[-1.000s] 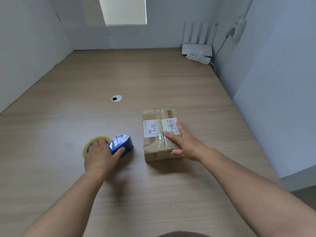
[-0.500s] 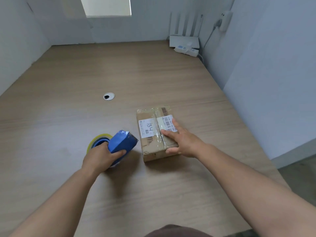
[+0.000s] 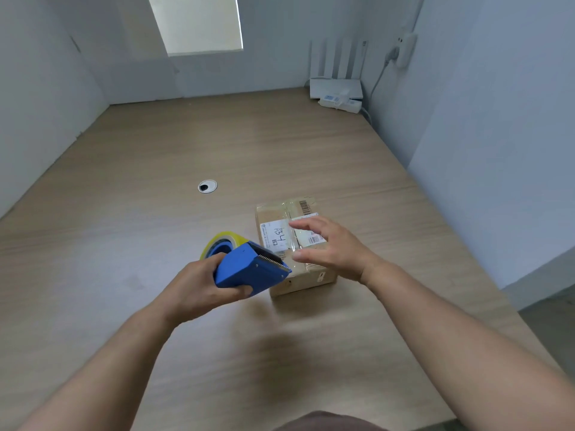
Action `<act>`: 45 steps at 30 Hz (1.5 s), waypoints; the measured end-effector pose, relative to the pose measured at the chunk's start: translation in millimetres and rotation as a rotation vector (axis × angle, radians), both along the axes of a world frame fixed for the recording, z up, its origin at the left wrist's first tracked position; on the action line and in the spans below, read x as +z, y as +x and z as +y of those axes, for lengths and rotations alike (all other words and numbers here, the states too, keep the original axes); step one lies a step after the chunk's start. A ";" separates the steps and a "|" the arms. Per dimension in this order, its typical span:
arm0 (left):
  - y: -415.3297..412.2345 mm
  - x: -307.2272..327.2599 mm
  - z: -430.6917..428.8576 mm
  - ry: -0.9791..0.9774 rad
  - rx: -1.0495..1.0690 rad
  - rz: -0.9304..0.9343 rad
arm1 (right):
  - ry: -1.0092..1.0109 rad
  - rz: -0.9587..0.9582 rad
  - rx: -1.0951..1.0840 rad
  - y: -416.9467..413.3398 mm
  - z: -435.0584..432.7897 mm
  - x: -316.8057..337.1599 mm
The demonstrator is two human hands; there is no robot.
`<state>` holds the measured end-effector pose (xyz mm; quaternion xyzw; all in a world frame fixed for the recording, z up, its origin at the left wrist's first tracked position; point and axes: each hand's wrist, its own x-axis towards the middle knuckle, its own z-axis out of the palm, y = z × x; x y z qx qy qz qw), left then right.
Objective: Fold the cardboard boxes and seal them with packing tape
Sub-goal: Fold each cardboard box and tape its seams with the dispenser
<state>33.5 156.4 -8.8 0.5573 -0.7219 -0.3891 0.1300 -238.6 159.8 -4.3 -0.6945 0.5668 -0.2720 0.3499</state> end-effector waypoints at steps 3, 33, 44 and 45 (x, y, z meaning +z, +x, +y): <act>-5.0 1.8 1.7 0.037 -0.019 0.027 | -0.031 -0.129 -0.006 13.1 8.6 10.2; 29.5 39.6 -13.1 0.369 0.010 -0.166 | 0.138 -0.406 -0.583 -37.5 24.9 -34.5; 9.2 22.3 -27.7 0.481 -0.028 -0.225 | 0.284 -0.309 -0.712 -45.6 18.1 -52.5; 8.4 19.2 -29.1 0.481 -0.025 -0.238 | 0.297 -0.303 -0.715 -46.0 18.0 -54.1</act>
